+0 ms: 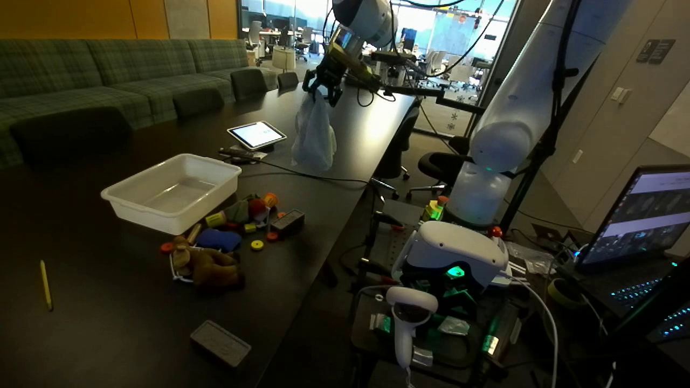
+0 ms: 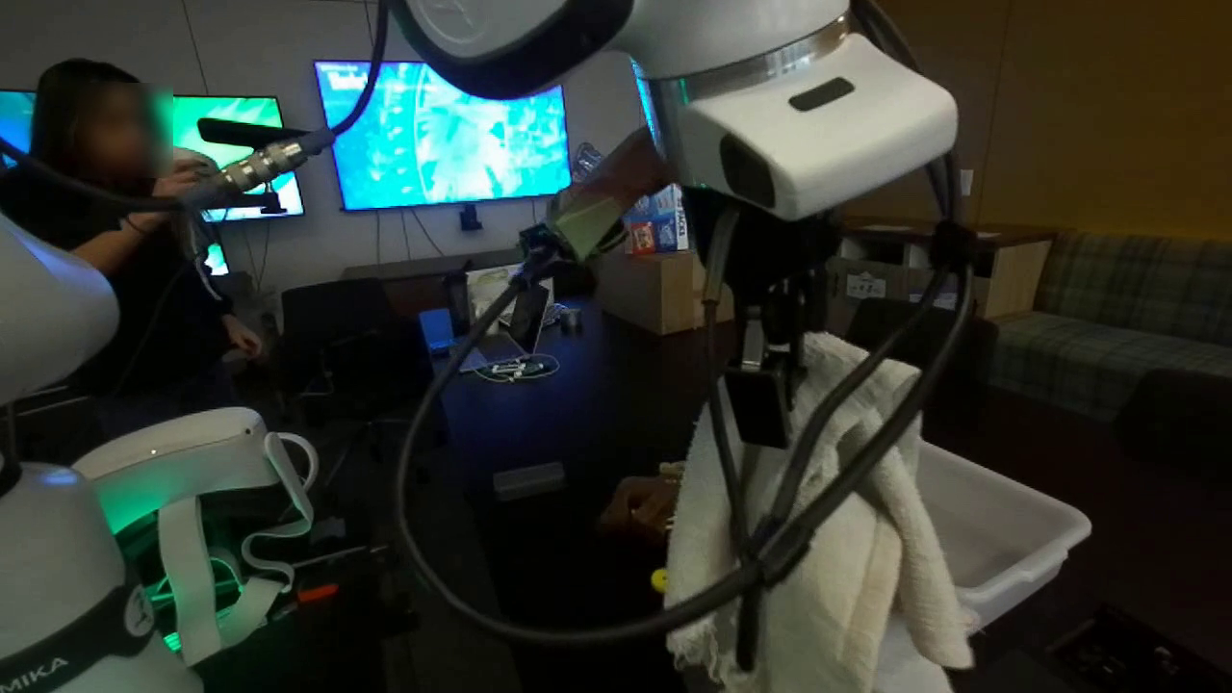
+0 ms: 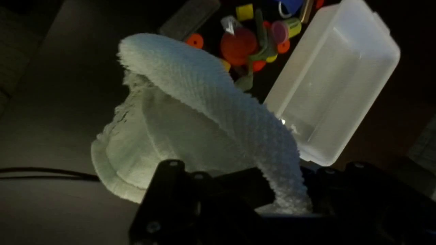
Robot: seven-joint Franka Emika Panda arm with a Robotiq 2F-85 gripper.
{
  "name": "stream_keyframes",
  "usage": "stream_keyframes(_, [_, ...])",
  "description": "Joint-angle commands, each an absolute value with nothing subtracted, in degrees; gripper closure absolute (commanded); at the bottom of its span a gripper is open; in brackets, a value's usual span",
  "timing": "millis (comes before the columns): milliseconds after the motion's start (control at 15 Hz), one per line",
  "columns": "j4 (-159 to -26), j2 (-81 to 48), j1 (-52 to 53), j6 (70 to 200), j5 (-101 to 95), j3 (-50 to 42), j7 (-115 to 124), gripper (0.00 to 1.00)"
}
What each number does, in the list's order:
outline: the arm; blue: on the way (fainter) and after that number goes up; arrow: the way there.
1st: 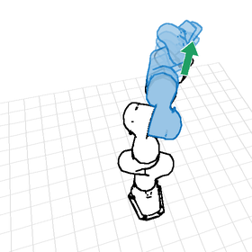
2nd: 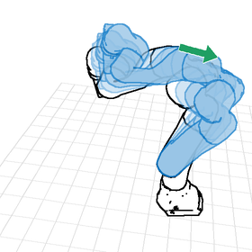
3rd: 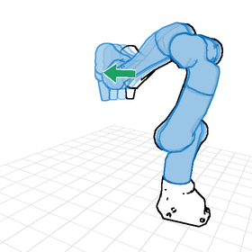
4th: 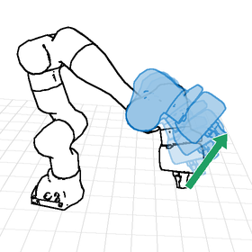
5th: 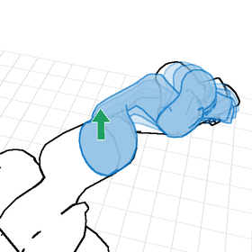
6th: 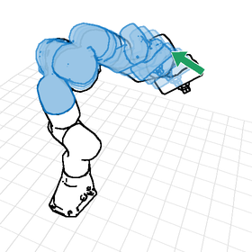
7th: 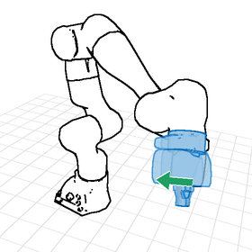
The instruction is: Pick up the cloth and sweep away the items on the table, then put the cloth in the bowl
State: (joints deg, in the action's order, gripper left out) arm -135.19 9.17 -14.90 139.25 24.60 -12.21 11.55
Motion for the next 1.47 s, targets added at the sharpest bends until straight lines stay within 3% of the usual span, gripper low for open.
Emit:
stream_keyframes(0, [-133.8, -0.3, -13.3, 150.4, 22.2, -11.3, 13.1, 0.99])
stream_keyframes(667, [-123.3, -31.2, -13.2, 156.1, 21.9, -9.9, 12.1, 0.98])
stream_keyframes(1400, [-108.7, -47.9, -14.2, 157.0, 21.0, -10.2, 15.5, 0.98])
